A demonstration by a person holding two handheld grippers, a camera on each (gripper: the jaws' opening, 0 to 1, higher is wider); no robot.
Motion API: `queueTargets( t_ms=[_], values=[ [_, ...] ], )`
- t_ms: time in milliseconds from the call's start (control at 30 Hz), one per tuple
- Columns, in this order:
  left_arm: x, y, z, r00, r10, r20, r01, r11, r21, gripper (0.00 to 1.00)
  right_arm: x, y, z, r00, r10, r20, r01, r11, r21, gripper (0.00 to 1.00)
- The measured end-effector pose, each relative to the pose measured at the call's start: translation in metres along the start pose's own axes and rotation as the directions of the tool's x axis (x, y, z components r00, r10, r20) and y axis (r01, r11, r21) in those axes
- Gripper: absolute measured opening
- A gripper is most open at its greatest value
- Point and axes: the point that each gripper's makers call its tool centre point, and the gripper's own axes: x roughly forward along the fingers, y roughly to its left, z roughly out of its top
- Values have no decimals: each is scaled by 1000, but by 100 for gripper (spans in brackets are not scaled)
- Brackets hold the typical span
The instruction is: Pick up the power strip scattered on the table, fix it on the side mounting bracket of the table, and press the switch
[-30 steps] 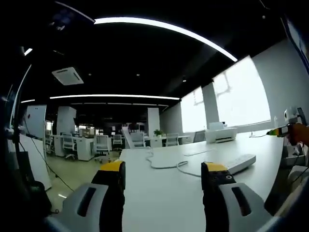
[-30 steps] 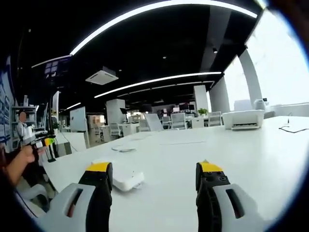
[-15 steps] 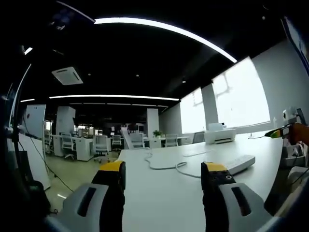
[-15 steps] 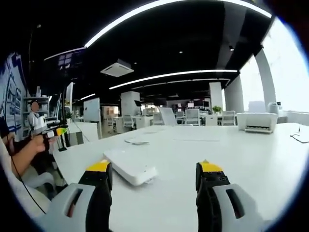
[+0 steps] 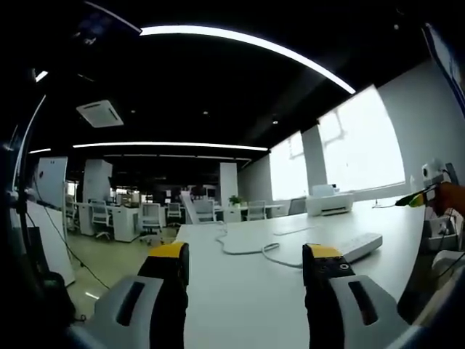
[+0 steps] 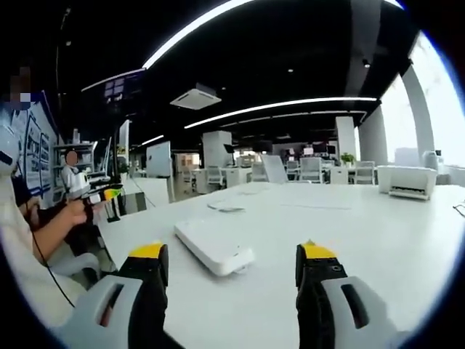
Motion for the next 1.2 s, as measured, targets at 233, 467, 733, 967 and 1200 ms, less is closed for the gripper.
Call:
queueTargets(
  t_ms=[233,467,733,967,1200],
  values=[
    [2,-4,-1,1000,-9,-7,9,1000,5,67,2,1,-3,999,36,-39,-37,999,-33,69],
    [3,-5,-3,1000,-15,-13,15,1000,4,67,9,4,-12,989,106,-99,-111,992,-54,69],
    [3,-3,-3,1000,-13,-14,13,1000,8,67,14,7,-14,983,131,-132,-140,988,-58,69],
    [3,-4,-4,1000,-16,-17,16,1000,9,67,22,11,-9,971,173,-164,-185,981,-60,72],
    [4,-6,-5,1000,-22,-18,22,1000,9,67,34,12,-12,954,196,-227,-221,971,-91,73]
  ],
)
